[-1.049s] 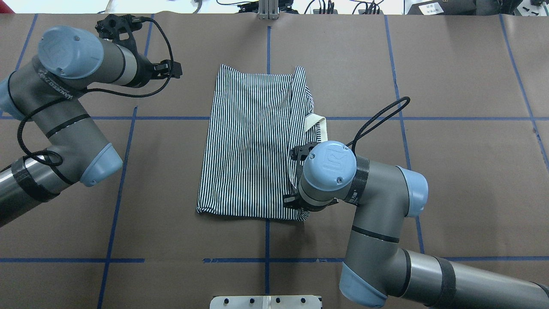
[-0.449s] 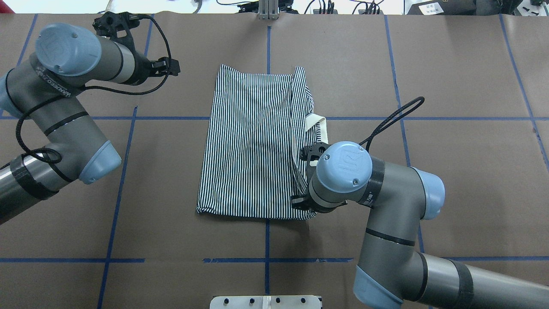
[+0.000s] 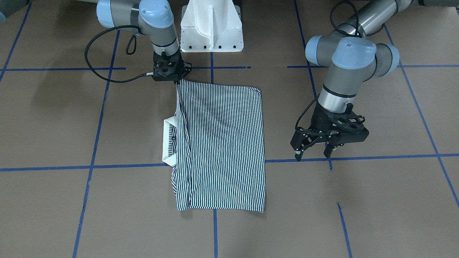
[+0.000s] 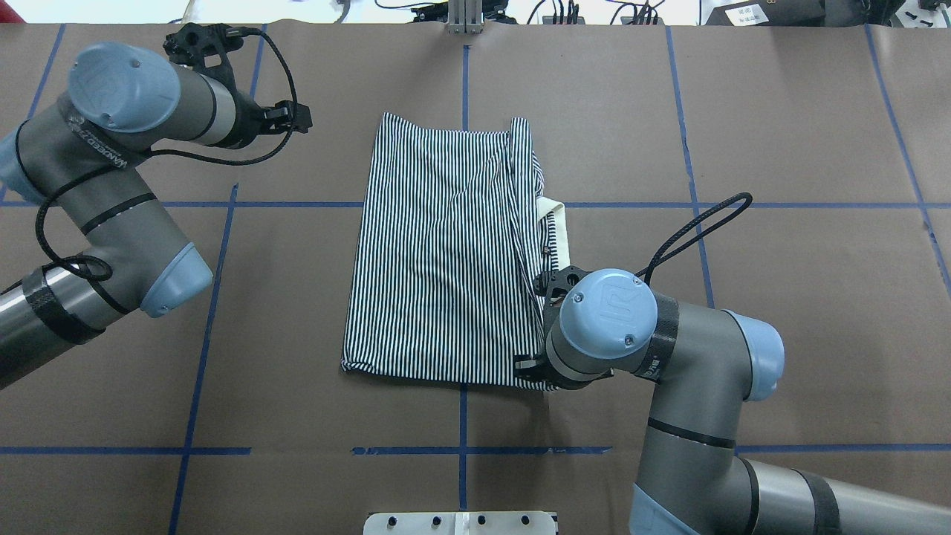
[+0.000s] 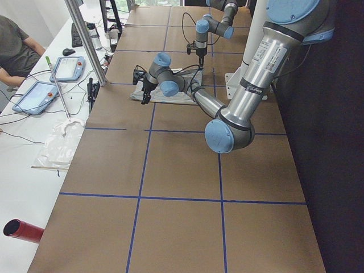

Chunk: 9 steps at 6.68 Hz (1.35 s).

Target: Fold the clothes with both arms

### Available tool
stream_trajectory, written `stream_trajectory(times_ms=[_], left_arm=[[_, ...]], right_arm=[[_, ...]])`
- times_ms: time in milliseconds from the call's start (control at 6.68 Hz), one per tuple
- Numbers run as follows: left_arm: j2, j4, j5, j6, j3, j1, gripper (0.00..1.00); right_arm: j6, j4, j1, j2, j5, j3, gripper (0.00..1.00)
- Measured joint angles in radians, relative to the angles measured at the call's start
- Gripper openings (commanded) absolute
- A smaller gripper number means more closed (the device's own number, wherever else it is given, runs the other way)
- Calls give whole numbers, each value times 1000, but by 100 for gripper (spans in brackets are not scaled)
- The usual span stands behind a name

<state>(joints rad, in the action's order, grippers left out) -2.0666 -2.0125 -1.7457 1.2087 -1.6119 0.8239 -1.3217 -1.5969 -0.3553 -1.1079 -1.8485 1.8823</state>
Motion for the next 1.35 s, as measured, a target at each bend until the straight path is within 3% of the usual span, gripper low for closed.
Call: stream_trajectory(times_ms=[599,1049,1348], left_arm=[[-6,0,0,-1,0,1,100],[-7,1,-1,-1,0,5,100],[-9,1,-2,0,0,7,100]], right_arm=[[87,-34,-73,36,8,-28,100],[217,-39,-121,199,25,-240,100],[291,-91,-139,226,21,-280,100]])
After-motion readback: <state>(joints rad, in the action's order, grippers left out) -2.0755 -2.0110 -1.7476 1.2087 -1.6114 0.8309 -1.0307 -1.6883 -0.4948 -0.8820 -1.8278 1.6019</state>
